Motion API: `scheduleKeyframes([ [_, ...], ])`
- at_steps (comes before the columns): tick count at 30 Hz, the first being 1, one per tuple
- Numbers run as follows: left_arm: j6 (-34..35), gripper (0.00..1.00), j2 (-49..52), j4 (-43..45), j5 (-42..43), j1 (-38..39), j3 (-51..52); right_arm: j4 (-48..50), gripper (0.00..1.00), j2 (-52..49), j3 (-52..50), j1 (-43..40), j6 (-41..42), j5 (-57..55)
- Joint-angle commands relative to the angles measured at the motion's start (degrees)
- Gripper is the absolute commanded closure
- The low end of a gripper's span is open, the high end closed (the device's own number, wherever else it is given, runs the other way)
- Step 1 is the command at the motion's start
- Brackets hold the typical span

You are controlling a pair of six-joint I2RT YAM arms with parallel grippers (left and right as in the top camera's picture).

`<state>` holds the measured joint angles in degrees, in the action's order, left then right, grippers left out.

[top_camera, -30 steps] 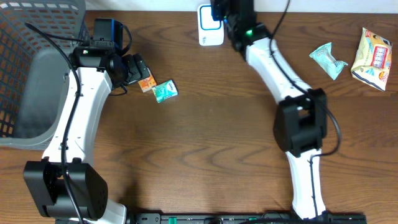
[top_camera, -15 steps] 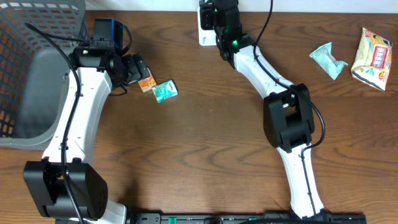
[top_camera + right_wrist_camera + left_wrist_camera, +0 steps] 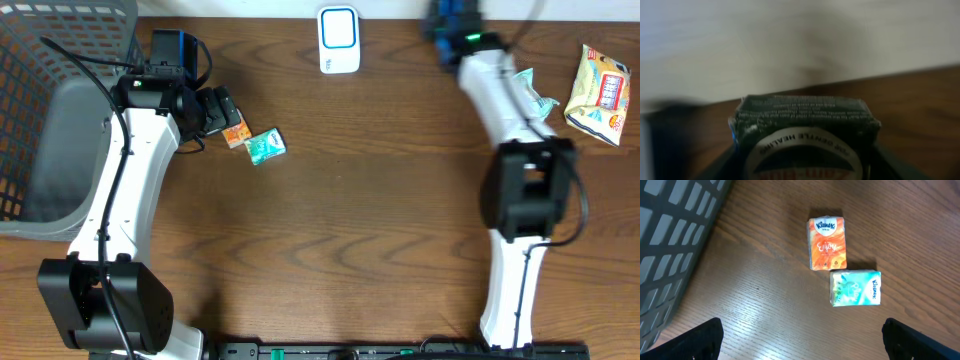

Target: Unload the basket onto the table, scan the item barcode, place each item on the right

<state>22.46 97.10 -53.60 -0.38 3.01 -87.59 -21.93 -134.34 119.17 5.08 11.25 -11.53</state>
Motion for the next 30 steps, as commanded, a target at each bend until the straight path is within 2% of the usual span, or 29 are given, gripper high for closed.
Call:
scheduleKeyframes([
  [1,-0.37,0.0,0.26,-0.15,-0.74,-0.2,-0.26,-6.97,0.63,2.29,0.22,-5.86,-4.28,-3.63],
  [4,-0.35,0.0,0.26,-0.15,-0.74,-0.2,-0.26,-12.22,0.56,2.01,0.15,-9.9,-5.35,-3.61],
  [8,-0.35,0.0,0.26,-0.15,-0.74,-0.2,-0.26,-16.81,0.59,2.01,0.11,-14.97,-4.46,-3.54],
  [11,-0.35,0.0,0.26,-0.15,-0.74,-0.2,-0.26,-19.37,0.55,2.01,0.11,-18.25,-3.06,-3.08],
  [12,-0.35,0.0,0.26,-0.15,-0.74,-0.2,-0.26,-19.91,0.5,2.01,0.11,-18.93,-2.99,-2.86],
  [14,-0.35,0.0,0.26,-0.15,-0.74,-0.2,-0.26,-20.94,0.3,2.01,0.11,-19.93,-2.93,-2.86],
  [16,-0.35,0.0,0.26,-0.15,-0.74,-0.2,-0.26,-21.81,0.15,2.01,0.09,-20.46,-2.93,-2.84],
  [19,-0.37,0.0,0.26,-0.15,-0.74,-0.2,-0.26,-22.62,0.01,2.01,0.11,-20.35,-2.95,-1.53],
  [30,-0.35,0.0,0.26,-0.15,-0.74,-0.2,-0.26,-24.2,0.01,3.37,0.11,-16.81,-0.74,17.31],
])
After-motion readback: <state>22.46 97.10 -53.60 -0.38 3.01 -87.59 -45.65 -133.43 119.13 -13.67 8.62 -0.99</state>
